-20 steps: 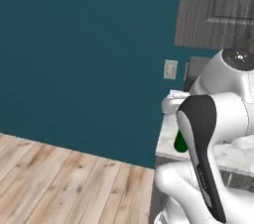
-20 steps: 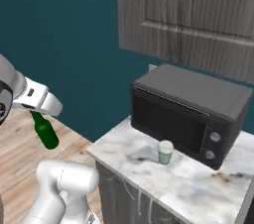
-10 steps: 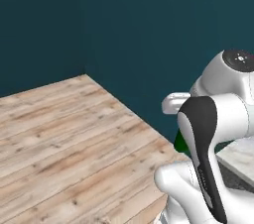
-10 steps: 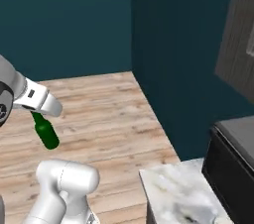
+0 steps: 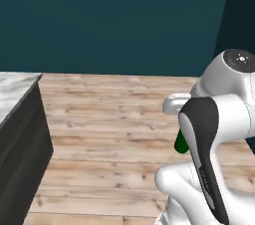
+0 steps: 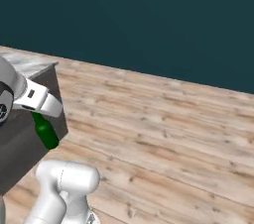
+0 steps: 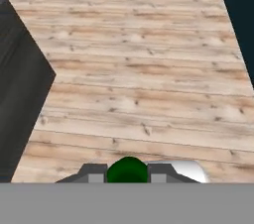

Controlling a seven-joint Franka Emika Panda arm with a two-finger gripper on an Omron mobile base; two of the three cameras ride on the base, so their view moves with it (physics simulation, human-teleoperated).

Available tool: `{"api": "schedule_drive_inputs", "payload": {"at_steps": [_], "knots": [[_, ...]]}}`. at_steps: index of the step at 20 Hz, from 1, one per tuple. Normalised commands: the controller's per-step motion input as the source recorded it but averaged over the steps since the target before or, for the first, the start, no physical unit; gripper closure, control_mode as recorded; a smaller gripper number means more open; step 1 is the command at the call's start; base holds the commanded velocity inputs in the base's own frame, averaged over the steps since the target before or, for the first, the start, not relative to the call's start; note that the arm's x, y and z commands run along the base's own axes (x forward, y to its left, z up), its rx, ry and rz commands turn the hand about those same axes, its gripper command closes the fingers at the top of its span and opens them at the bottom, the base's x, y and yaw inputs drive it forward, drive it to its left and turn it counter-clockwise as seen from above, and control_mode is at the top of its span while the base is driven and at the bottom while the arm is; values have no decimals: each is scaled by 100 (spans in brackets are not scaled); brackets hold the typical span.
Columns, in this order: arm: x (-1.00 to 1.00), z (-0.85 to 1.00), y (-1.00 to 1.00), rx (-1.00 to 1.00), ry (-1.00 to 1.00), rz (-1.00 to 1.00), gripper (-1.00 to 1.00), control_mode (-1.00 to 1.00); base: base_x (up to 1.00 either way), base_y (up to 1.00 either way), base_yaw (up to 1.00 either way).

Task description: Move the drinks to the dining counter.

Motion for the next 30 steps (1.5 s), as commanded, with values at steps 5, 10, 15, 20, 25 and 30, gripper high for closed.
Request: {"api": "schedule_drive_inputs", "payload": {"at_steps": [5,10,15,20,25,30], "knots": [[0,0,0,0,0,0,100,100,76,-1,81],[0,0,0,0,0,0,100,100,100,0,61],[0,0,0,0,0,0,100,100,100,0,74],[0,0,0,0,0,0,100,100,82,0,85],[0,0,0,0,0,0,100,100,97,0,75],[0,0,0,0,0,0,100,100,95,-10,68]]}}
